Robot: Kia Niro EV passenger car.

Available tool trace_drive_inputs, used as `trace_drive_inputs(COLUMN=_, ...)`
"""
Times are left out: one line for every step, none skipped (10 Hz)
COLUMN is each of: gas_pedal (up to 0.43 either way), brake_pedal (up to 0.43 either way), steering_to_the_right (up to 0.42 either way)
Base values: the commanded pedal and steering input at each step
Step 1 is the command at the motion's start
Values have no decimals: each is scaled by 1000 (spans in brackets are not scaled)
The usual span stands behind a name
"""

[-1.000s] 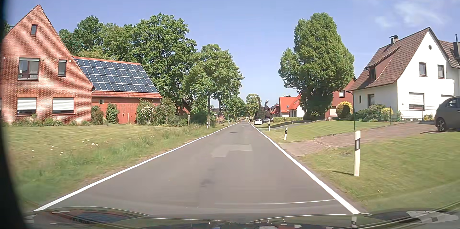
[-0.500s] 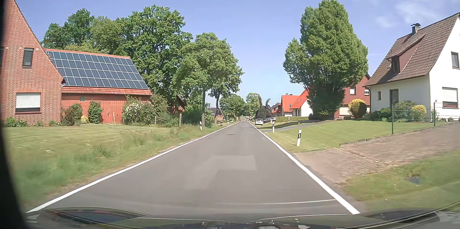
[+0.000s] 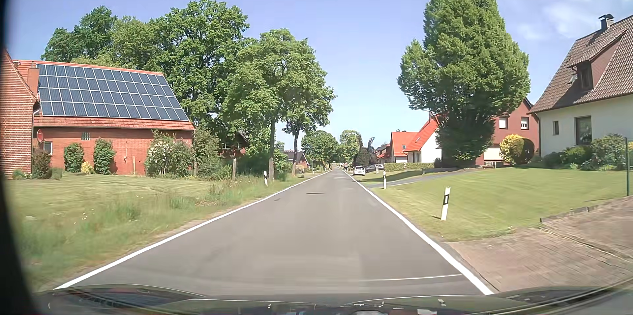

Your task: Follow the waypoints while adhering to traffic rules and regulations

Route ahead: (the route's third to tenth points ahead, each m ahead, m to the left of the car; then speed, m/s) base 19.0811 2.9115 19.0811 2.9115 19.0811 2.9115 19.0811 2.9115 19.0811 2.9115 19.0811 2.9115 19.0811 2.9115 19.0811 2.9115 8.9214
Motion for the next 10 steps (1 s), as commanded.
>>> trace_drive_inputs(gas_pedal=0, brake_pedal=171, steering_to_the_right=-6)
trace_drive_inputs(gas_pedal=0, brake_pedal=177, steering_to_the_right=-7)
trace_drive_inputs(gas_pedal=0, brake_pedal=177, steering_to_the_right=-8)
trace_drive_inputs(gas_pedal=0, brake_pedal=177, steering_to_the_right=-10)
trace_drive_inputs(gas_pedal=0, brake_pedal=183, steering_to_the_right=-11)
trace_drive_inputs(gas_pedal=0, brake_pedal=183, steering_to_the_right=-15)
trace_drive_inputs(gas_pedal=0, brake_pedal=195, steering_to_the_right=-21)
trace_drive_inputs(gas_pedal=0, brake_pedal=207, steering_to_the_right=-28)
trace_drive_inputs(gas_pedal=0, brake_pedal=213, steering_to_the_right=-29)
trace_drive_inputs(gas_pedal=0, brake_pedal=220, steering_to_the_right=-29)
